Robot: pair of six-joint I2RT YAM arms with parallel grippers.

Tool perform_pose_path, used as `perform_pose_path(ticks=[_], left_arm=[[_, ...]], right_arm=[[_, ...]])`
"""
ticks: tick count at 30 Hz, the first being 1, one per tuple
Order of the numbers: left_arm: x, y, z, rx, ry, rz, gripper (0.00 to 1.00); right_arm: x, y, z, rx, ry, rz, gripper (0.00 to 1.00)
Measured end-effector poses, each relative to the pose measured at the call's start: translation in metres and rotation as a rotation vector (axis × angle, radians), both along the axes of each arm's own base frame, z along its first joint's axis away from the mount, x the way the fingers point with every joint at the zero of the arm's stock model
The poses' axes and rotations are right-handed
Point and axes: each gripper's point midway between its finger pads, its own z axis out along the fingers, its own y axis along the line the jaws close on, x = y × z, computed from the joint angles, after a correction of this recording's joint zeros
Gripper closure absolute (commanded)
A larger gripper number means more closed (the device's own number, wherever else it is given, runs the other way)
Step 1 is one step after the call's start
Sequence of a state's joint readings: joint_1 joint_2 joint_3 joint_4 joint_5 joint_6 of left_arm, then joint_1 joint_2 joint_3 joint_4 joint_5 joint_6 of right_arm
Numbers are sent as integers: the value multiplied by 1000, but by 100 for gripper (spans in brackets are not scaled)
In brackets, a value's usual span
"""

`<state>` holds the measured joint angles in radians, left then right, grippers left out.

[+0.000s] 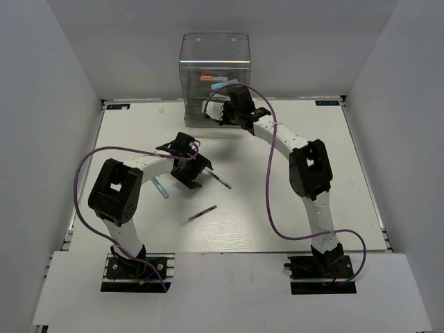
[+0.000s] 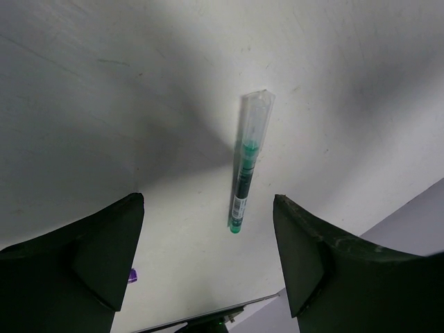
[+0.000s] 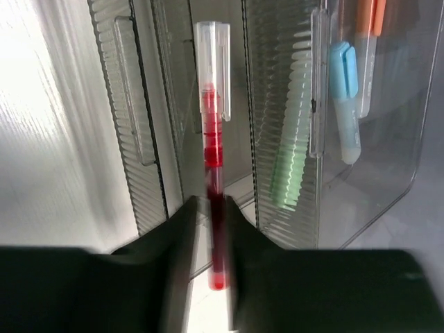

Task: Sort the stationery into containers
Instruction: Place the pen in the drawer, then pick up the pen from the center of the board.

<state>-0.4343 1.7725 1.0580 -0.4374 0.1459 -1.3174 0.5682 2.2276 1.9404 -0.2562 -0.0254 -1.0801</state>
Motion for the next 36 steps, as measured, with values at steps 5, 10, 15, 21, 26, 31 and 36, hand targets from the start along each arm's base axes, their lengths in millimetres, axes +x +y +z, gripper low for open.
perform_pose_path(ticks=[5, 10, 15, 21, 26, 31, 36], left_arm=[[6, -6, -3, -8, 15, -1, 16], [13, -13, -2, -15, 19, -7, 18], [20, -17, -3, 12, 48, -2, 25], [23, -21, -12, 85, 137, -5, 36], [20, -23, -15, 126, 201, -18, 40], [16, -25, -18, 174, 255, -32, 49], [12, -23, -21, 211, 303, -43, 65]], right_arm=[[2, -1, 1, 2, -8, -9, 55], [0, -1, -4, 23, 2, -24, 55], [-24, -8, -2, 110, 74, -57, 55], [-82, -27, 38, 265, 126, -65, 55], [-113, -36, 62, 364, 134, -68, 56], [-131, -46, 45, 376, 190, -99, 56], [-143, -52, 26, 369, 252, -126, 56]])
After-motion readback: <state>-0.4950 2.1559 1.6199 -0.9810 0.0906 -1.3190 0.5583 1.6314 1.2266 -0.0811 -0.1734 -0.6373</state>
